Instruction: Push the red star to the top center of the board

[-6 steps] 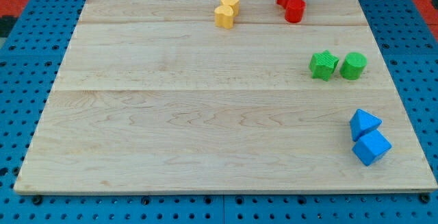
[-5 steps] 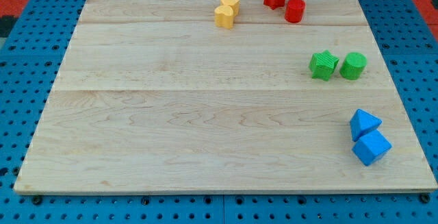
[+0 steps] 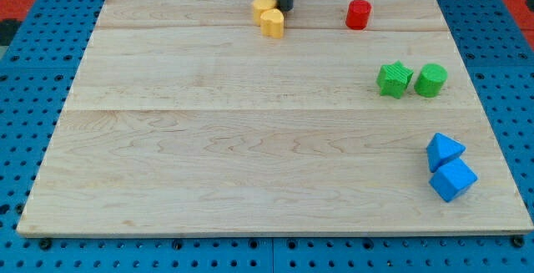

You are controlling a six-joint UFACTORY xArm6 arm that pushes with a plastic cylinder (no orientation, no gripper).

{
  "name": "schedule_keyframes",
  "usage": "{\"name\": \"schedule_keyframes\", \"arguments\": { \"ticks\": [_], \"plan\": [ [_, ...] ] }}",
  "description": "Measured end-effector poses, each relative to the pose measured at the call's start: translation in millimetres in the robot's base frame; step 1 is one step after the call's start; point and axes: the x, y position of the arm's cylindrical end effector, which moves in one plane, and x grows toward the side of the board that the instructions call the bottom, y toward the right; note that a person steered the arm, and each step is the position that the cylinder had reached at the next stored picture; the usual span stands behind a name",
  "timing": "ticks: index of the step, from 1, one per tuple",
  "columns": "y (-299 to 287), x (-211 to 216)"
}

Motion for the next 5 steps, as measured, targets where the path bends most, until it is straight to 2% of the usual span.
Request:
{"name": "schedule_keyframes", "arguments": {
  "ticks": [1, 2, 3, 4, 5],
  "plan": [
    [-15.8, 25.2],
    [24.1, 31.9],
    [103.1, 53.3],
    [185.3, 21.9],
    [169.6, -21.2]
  ]
}}
